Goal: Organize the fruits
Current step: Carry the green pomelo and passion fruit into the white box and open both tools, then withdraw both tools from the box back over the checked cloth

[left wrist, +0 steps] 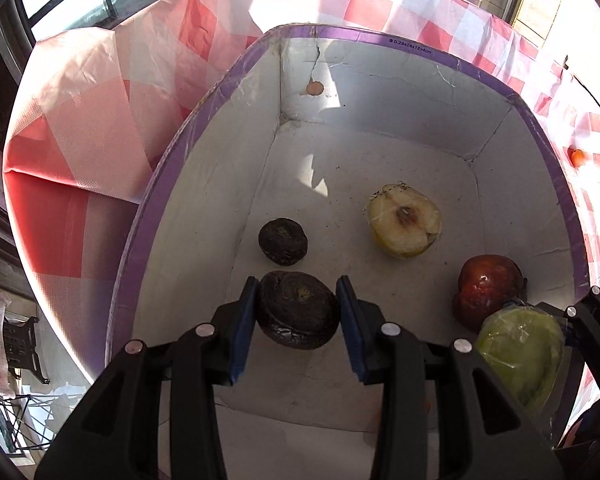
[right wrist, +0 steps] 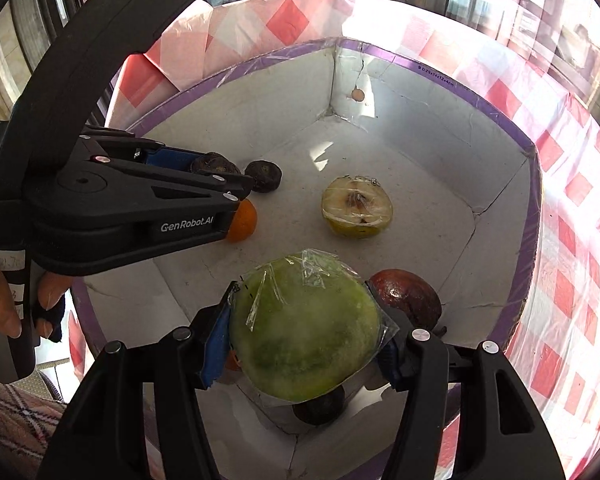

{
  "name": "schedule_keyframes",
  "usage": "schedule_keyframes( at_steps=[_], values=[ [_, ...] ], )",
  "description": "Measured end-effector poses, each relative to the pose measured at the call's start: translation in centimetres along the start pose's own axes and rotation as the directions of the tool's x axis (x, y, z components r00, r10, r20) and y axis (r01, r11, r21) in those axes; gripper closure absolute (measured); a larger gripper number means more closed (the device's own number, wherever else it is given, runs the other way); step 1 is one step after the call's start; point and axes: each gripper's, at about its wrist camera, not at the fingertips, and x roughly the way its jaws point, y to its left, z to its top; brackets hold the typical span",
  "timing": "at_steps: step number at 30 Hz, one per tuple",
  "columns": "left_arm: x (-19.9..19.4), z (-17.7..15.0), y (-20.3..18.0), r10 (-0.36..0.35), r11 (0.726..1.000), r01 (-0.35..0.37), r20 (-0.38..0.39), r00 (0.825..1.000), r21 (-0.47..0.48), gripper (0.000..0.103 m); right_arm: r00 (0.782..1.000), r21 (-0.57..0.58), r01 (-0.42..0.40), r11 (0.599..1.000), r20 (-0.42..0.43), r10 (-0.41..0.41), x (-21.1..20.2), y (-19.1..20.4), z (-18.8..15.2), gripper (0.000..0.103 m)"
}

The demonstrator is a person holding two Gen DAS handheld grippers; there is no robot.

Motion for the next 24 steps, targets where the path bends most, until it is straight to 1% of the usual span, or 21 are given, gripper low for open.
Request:
schedule_keyframes(
  at_steps=[1,2,3,4,5,12,18,24],
  values=[
    [0.0,0.0,0.0,-0.002,1.000,0.002,0.000,1.000,0.001,0.061,1.000,0.002,0.002,1.000,0.002,-0.002,0.0,0.0,0.0,0.044],
    [0.0,0.0,0.0,-0.003,1.000,0.003,-0.001,1.000,0.000,0.055,1.000,0.005,0.005,1.000,0.004,-0.005,0.0,0.0,0.1,0.041],
    [0.0,0.0,0.1,-0.004,1.000,0.004,-0.002,1.000,-0.003,0.045,1.000,0.009,-0.001,1.000,0.010,0.001,0.0,0.0,0.1,0.037],
    [0.1,0.0,0.0,-0.003,1.000,0.003,-0.004,1.000,-0.007,0.040,1.000,0.015,-0.005,1.000,0.021,0.005,-0.2,0.0,0.2,0.026],
    [0.0,0.0,0.0,-0.009,1.000,0.009,-0.003,1.000,-0.008,0.039,0.999,0.024,-0.004,1.000,0.033,0.003,-0.5,0.0,0.2,0.024],
    [-0.1,-0.1,-0.2,-0.008,1.000,0.008,-0.003,1.000,0.004,0.034,0.999,0.084,-0.012,0.996,0.041,0.008,-1.1,-1.0,-0.4,0.024],
    [0.0,0.0,-0.5,0.001,1.000,0.000,-0.007,1.000,0.014,0.029,0.998,0.082,-0.020,0.996,0.060,0.015,-1.6,-0.9,-0.8,0.022],
    [0.2,0.0,-0.8,0.018,0.999,-0.018,-0.013,1.000,0.028,0.028,0.996,0.089,-0.042,0.995,0.083,0.034,-2.0,-1.0,-1.1,0.022]
  ],
)
